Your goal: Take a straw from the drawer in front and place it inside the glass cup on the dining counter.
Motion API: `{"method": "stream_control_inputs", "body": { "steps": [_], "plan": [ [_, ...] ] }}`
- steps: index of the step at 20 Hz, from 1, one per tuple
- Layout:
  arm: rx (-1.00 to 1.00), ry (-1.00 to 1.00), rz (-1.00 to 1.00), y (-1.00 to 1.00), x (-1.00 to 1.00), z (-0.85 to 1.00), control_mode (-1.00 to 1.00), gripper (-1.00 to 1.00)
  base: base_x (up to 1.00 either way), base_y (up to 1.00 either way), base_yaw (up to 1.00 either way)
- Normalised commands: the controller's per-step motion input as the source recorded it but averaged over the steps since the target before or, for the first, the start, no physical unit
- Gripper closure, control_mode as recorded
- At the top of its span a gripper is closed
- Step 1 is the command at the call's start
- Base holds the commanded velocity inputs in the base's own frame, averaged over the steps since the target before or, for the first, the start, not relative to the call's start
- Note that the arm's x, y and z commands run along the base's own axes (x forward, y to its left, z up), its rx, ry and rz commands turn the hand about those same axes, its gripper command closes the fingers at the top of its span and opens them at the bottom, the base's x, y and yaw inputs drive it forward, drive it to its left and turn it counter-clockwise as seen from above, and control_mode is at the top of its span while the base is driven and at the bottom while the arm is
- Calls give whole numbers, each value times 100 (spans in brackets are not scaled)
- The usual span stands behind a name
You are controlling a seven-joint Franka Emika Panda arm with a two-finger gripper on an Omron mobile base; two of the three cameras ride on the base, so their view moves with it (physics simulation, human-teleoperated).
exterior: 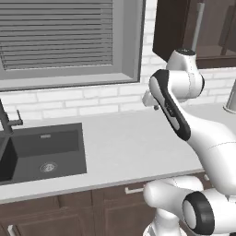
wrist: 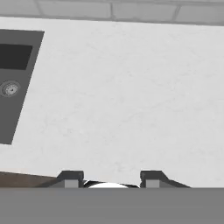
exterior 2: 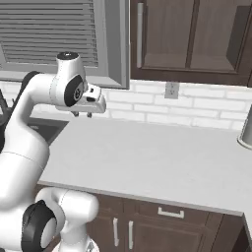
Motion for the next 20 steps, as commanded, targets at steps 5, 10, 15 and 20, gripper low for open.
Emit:
{"method": "stream_control_inputs", "body": {
  "steps": [5, 10, 15, 20],
  "plan": [
    [0, 0, 0, 0, 0, 0, 100, -100, -24, 3, 0],
    [0, 0, 0, 0, 0, 0, 100, -100, -88, 64, -4],
    [0, 0, 0, 0, 0, 0, 100, -100, -42, 87, -29],
    [0, 0, 0, 0, 0, 0, 100, -100, -6, 85, -48]
  ]
}}
